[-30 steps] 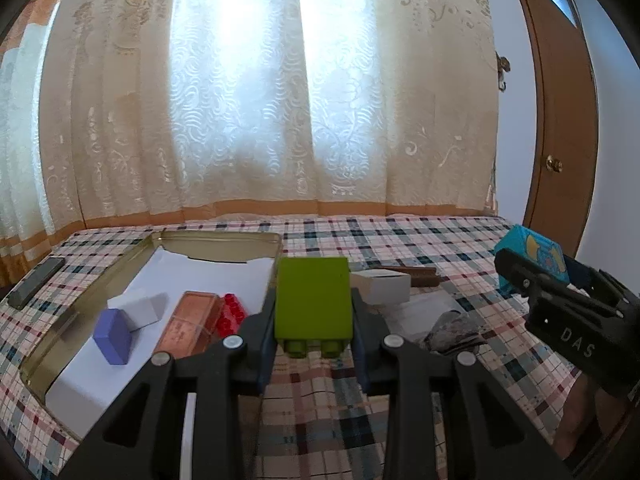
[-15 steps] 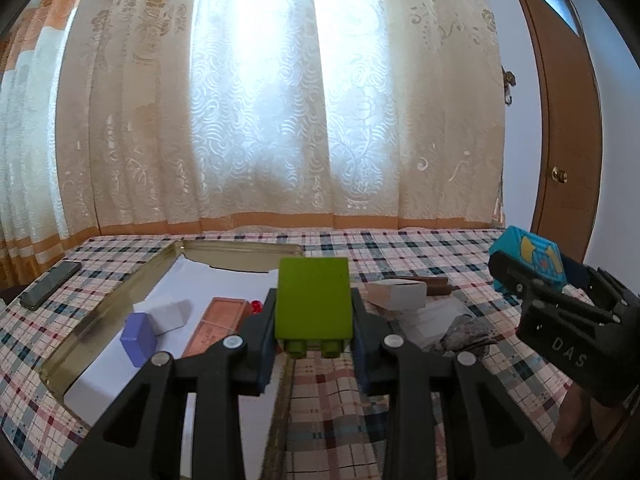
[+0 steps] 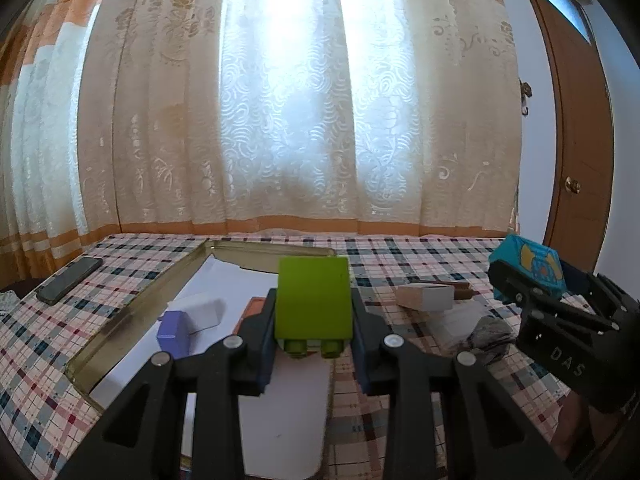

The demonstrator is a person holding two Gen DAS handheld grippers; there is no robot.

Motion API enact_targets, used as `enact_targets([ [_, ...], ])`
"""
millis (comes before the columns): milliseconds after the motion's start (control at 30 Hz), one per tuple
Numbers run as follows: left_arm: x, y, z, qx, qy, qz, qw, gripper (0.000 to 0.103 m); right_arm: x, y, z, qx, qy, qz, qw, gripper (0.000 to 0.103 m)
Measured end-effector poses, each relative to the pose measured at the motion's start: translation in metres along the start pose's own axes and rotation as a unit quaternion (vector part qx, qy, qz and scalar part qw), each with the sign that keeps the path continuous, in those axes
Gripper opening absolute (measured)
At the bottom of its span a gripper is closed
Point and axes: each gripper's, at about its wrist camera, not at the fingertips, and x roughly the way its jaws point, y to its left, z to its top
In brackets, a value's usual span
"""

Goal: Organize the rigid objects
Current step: 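Lift the green block and teal brick and carry both over the tin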

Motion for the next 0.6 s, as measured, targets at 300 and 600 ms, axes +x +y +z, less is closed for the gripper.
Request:
enact_targets([
  [300,-0.004,0.011,-0.001,-0.014,-0.008,0.008,0.9998,0.031,0.000,0.008,0.000,-0.003,-0.001,0.008,1.000,0.075],
  [600,-0.005,0.018,0.000,-0.020,-0.005,0.013,0.9997,0.031,0.000,0.015,-0.001,-0.004,-0.001,0.015,1.000,0.075],
])
